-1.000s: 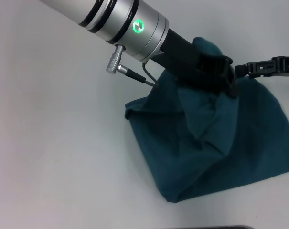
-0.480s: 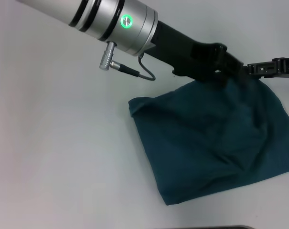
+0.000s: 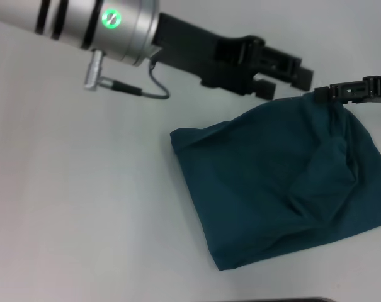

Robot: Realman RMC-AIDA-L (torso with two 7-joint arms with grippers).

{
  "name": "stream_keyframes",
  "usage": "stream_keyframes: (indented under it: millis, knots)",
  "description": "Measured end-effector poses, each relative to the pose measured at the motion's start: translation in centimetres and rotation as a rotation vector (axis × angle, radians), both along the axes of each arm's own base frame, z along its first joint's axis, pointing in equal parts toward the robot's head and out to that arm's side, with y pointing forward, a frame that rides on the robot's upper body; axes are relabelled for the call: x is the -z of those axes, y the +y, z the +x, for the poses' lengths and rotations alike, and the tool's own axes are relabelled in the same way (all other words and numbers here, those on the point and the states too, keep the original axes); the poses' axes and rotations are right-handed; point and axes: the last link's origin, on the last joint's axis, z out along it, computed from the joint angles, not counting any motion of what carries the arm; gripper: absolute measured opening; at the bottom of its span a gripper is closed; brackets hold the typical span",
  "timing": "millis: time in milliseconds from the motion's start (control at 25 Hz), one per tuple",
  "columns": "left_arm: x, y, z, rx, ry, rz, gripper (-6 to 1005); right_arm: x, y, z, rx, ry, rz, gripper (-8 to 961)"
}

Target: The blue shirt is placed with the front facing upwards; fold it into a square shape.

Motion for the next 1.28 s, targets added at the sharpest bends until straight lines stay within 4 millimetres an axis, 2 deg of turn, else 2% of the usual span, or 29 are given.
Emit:
stream_keyframes:
  millis: [40,400,600,760,800,1040,1280]
  knots:
    - [-0.2,-0.1,-0.6,-0.014,0.009,-0.007,682,0.0,0.0,0.0,0.003,0.000,0.000,885]
    - [-1.1,-1.0,-5.4,-0.128,0.097,-0.018,680,0.0,0.6,-0.7,-0.005,-0.005,-0.007,885]
    - [-4.8,-1.1,-8.9,-0.227,0.058,0.044,674,0.6,0.1,-2.4,-0.063,0.028,-0.105,884]
    - [-8.2,-1.8,-13.1,-0.319,0.035,0.107,673,-0.4,-0.7,-4.8,-0.151,0.142,-0.165,884]
    - [-8.2,-1.8,-13.1,-0.319,0.035,0.107,673,-0.8,-0.8,-5.3,-0.168,0.164,-0.171,884]
    - [-10.5,-3.0,-16.0,-0.348,-0.021,0.191,672,-2.6,-0.7,-6.9,-0.167,0.246,-0.167,884]
    - [-11.1,-3.6,-17.6,-0.379,0.050,0.177,674,-0.6,-0.8,-8.5,-0.151,0.233,-0.293,884]
